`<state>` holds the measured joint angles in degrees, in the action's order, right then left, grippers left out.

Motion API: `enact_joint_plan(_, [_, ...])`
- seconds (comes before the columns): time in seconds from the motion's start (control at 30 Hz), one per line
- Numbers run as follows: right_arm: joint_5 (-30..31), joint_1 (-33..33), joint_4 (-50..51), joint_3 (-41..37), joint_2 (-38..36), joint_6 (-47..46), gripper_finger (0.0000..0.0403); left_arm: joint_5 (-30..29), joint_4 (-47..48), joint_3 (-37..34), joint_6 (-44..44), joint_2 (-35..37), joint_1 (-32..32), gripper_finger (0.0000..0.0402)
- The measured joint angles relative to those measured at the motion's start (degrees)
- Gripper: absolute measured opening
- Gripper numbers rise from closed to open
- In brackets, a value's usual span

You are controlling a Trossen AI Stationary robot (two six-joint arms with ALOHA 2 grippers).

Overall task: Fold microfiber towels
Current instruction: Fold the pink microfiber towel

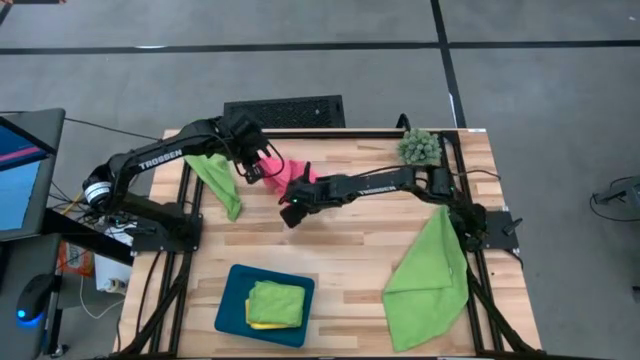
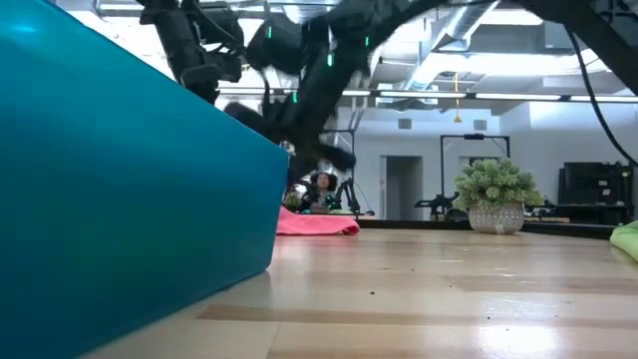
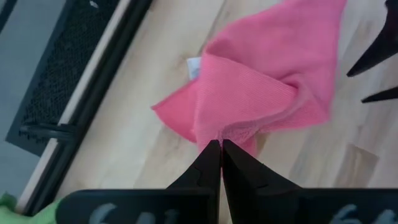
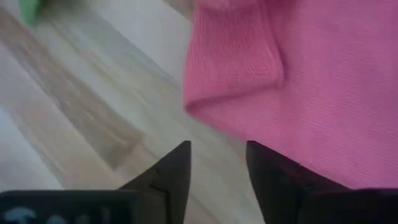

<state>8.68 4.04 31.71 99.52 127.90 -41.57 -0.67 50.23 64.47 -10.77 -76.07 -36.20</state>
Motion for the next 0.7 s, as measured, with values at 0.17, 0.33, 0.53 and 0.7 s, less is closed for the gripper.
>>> enact_joint_plan(0.17, [-6.8, 2.9, -2.2, 0.1, 2.8, -3.6, 0.0204, 1.2, 0.2, 0.0, 0.0, 0.0, -2.4, 0.0])
enact_joint_plan(0.33, [-7.0, 3.9, -5.7, 0.2, 3.7, -5.1, 0.0207, 2.4, 0.2, 0.0, -1.0, 0.0, -3.2, 0.0])
enact_joint_plan(0.53, [-6.6, 5.1, -8.1, 0.2, 3.6, -6.5, 0.0194, 2.8, 0.2, 0.0, -1.2, 0.0, -3.3, 0.0])
enact_joint_plan(0.7, [-5.8, 5.1, -8.7, 0.2, 3.6, -6.5, 0.018, 2.9, -0.2, 0.0, -1.5, 0.0, -3.3, 0.0])
